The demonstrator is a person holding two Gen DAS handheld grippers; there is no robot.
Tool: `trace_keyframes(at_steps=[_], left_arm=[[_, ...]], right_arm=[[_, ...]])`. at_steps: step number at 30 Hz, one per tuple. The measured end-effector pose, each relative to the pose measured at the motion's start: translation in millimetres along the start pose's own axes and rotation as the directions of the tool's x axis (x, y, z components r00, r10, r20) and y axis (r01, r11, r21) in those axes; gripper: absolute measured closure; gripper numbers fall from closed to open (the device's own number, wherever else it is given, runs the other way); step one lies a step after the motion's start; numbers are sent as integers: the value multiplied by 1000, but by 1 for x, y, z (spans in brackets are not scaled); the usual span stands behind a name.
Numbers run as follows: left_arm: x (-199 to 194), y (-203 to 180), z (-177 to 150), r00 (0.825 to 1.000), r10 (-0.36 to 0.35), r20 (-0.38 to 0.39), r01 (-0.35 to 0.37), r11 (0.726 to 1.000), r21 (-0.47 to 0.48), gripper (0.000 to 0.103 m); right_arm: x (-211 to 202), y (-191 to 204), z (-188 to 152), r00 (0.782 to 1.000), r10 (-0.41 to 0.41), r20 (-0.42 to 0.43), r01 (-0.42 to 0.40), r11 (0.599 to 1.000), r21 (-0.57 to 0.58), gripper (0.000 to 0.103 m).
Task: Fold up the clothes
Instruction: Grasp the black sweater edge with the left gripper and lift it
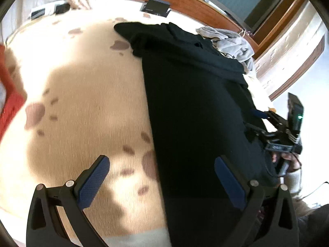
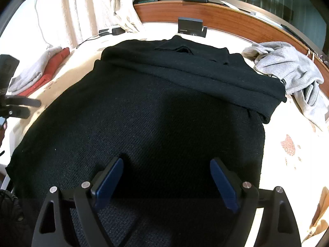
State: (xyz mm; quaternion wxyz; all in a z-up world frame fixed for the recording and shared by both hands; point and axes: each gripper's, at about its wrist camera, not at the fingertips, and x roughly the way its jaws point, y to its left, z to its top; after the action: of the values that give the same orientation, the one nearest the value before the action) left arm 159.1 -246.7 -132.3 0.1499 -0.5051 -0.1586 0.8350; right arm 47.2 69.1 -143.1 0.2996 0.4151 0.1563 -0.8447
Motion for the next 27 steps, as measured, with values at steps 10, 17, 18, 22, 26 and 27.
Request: trace_keyframes(at_steps=[10, 17, 18, 22, 26, 27], left_arm=[[-5, -17, -28, 984, -157, -89, 156, 988, -22, 3], [-8, -28, -42, 976, -182, -121, 183, 983, -7, 11], [-9, -30, -43, 975, -183, -124, 185, 983, -2, 11], [-8, -31, -48, 959, -245, -145, 244, 969, -27, 12], [-6, -25, -50, 929, -339, -150, 331, 940, -78, 12], [-5, -23, -49, 921, -360, -149, 349, 932, -95, 12]], right_arm=[[0, -1, 0, 1000, 4, 1, -4, 1000, 4, 14], [0, 0, -1, 1000, 5, 1, -5, 1000, 4, 14], [0, 0, -1, 1000, 4, 1, -4, 1000, 4, 14], [0, 0, -1, 1000, 4, 1, -4, 1000, 4, 14], [-1, -1, 0, 1000, 5, 1, -5, 1000, 4, 14], [-1, -1, 0, 1000, 5, 1, -5, 1000, 5, 14]])
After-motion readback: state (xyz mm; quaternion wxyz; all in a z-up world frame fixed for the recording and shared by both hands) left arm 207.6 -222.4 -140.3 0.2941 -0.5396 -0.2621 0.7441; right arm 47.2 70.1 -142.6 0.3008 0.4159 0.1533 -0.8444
